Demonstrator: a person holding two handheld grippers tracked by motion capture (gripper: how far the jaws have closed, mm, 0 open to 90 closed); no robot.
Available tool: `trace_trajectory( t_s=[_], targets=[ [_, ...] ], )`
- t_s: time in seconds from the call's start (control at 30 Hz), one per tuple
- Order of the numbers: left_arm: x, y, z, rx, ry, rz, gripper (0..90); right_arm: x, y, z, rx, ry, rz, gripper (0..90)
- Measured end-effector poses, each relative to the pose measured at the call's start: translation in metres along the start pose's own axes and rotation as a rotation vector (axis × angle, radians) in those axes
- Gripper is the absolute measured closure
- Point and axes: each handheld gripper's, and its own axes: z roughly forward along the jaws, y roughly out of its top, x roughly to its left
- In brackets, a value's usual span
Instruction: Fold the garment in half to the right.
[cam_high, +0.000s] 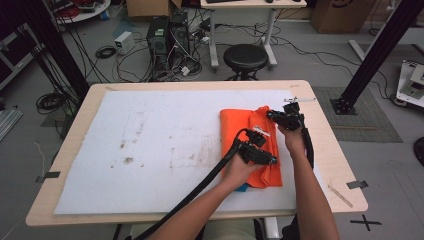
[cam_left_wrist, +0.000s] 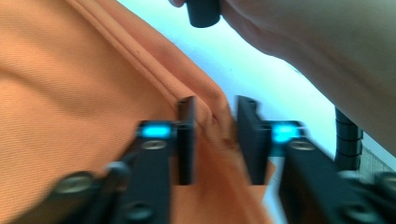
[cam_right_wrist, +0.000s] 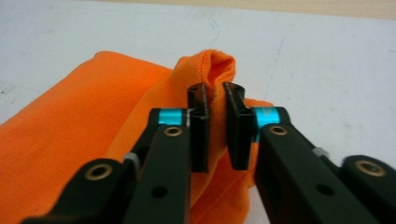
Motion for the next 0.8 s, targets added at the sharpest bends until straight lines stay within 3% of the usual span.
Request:
trace_trajectory(
  t_s=[0.07, 0.23, 0.33, 0.43, 0.6, 0.8],
  targets=[
    [0.001, 0.0, -0.008, -0.046, 0.044, 0.017, 42.6, -0.002, 0.0, -0.003, -0.025, -0.012, 0.022, 59.4],
    [0.019, -0.01, -0.035, -0.184, 0.063, 0.061, 25.3, -0.006, 0.003, -0.018, -0.092, -0.037, 0.045, 50.5],
    [0.039, -0.023, -0.058, -0.287, 0.067, 0.067, 23.9, -0.006, 0.002, -0.029, -0.12, -0.055, 0.026, 50.4],
    [0.058, -0.036, -0.081, -0.357, 0.106, 0.058, 23.9, -0.003, -0.001, -0.038, -0.123, -0.055, -0.004, 54.4],
    [0.087, -0.062, -0.115, -0.414, 0.169, 0.053, 24.0, 0.008, -0.015, -0.048, -0.099, -0.033, -0.062, 62.0],
    [0.118, -0.092, -0.148, -0.459, 0.201, 0.052, 23.9, 0.018, -0.032, -0.051, -0.084, -0.039, -0.094, 59.6]
  ],
)
